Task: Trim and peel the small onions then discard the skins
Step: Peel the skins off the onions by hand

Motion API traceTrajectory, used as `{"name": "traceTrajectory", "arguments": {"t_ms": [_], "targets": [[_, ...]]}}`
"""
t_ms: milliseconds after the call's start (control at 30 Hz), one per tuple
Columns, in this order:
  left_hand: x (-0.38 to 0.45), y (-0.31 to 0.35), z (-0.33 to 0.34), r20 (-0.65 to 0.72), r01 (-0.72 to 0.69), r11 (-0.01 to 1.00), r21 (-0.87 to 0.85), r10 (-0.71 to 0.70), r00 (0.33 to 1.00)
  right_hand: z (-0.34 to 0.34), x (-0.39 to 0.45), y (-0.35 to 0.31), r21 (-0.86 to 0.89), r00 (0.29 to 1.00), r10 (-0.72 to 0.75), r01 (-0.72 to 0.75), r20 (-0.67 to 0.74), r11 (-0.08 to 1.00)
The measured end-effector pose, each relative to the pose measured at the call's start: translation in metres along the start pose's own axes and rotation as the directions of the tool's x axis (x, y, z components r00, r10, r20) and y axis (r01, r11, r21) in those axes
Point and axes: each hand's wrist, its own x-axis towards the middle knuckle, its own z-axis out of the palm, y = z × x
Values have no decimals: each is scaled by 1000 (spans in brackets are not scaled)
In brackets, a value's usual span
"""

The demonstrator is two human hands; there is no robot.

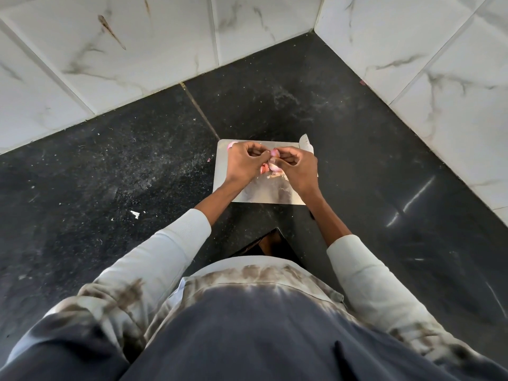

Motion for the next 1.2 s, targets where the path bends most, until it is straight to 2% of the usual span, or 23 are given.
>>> {"name": "traceTrajectory", "arguments": {"t_ms": [333, 500, 633, 833, 1000, 1100, 1200], "targets": [[5, -7, 7, 43, 194, 970, -143, -190, 981, -4, -3, 0, 160, 991, 126, -133, 51, 978], [5, -7, 4, 25, 184, 973, -137, -182, 983, -5, -1, 1, 146, 984, 156, -167, 81, 975], [1, -8, -2, 24, 40, 999, -27, -39, 999, -6, -2, -1, 99, 984, 155, -163, 86, 982], [0, -7, -3, 45, -117, 982, 146, 111, 993, -7, -7, -6, 64, 993, 69, -75, 92, 995], [-1, -13, 6, 9, -83, 937, 341, 85, 996, -8, -8, -2, 23, 992, 104, -105, 70, 994], [0, -20, 15, 94, -48, 917, 395, 12, 995, -10, -11, 4, 6, 990, 122, -122, 67, 992], [0, -19, 22, 178, -91, 902, 421, 17, 984, -11, -12, 8, -2, 990, 131, -131, 61, 991]]}}
